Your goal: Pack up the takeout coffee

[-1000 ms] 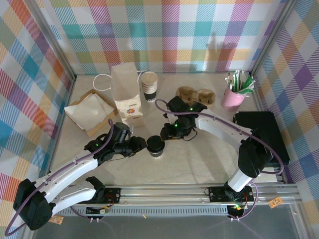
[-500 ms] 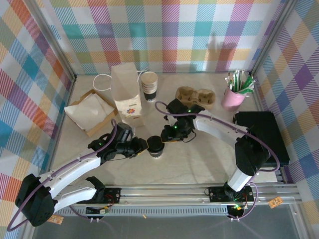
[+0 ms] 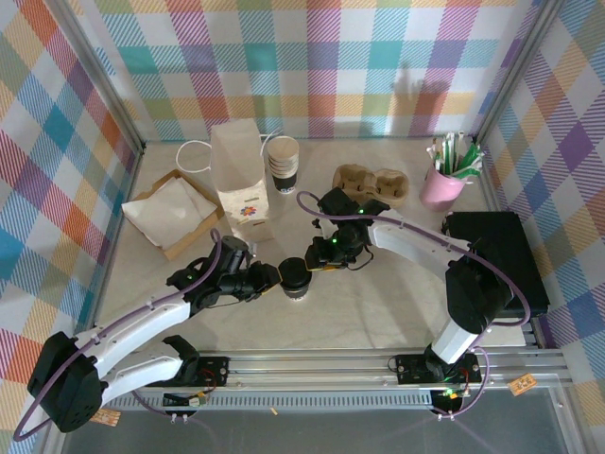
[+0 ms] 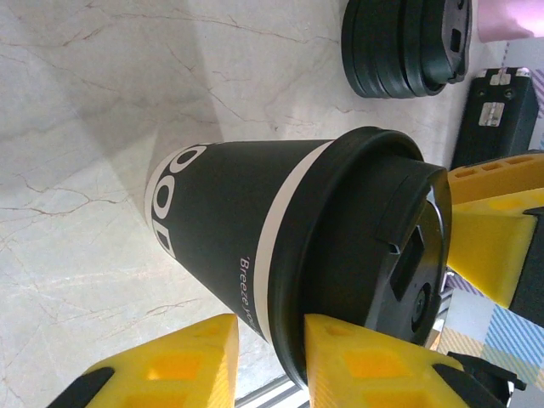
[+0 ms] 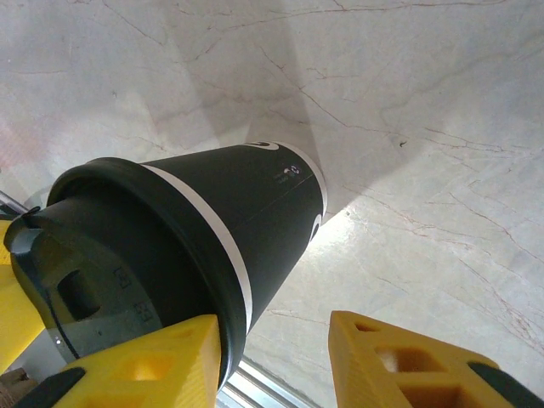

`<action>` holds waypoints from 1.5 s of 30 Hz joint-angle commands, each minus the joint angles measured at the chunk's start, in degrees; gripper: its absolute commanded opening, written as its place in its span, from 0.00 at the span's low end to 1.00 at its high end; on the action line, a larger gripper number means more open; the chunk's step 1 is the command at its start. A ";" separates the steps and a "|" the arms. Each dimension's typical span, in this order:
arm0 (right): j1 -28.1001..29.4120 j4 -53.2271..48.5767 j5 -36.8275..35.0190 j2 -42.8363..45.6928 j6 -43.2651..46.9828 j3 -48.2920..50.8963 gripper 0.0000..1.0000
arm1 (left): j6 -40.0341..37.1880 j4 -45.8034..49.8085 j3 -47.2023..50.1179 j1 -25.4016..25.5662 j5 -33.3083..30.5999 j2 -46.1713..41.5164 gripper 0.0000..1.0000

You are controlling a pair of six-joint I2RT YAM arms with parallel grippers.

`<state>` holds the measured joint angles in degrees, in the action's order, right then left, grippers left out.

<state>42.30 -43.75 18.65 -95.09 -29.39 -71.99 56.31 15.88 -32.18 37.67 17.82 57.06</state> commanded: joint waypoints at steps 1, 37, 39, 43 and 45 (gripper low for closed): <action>0.43 0.00 -0.76 -1.67 -0.65 2.92 0.39 | 0.55 2.48 3.78 -0.54 -0.05 0.41 0.26; 0.59 -3.17 -0.54 4.23 -3.23 5.46 0.42 | -4.50 8.08 -4.21 -0.64 -5.95 2.68 0.31; 0.59 -3.49 -0.55 5.10 -3.22 5.50 0.43 | -5.04 8.55 -5.09 -0.60 -6.39 2.55 0.32; 0.59 -3.89 -1.11 6.61 -3.50 5.87 0.44 | -6.68 10.08 -6.49 -0.60 -6.83 2.55 0.36; 0.59 -3.98 -1.66 7.44 -3.65 6.20 0.45 | -7.48 10.95 -7.20 -0.58 -6.84 2.67 0.36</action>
<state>42.72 -43.77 18.65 -89.62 -32.60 -66.89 51.03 23.14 -37.45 37.41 12.88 59.53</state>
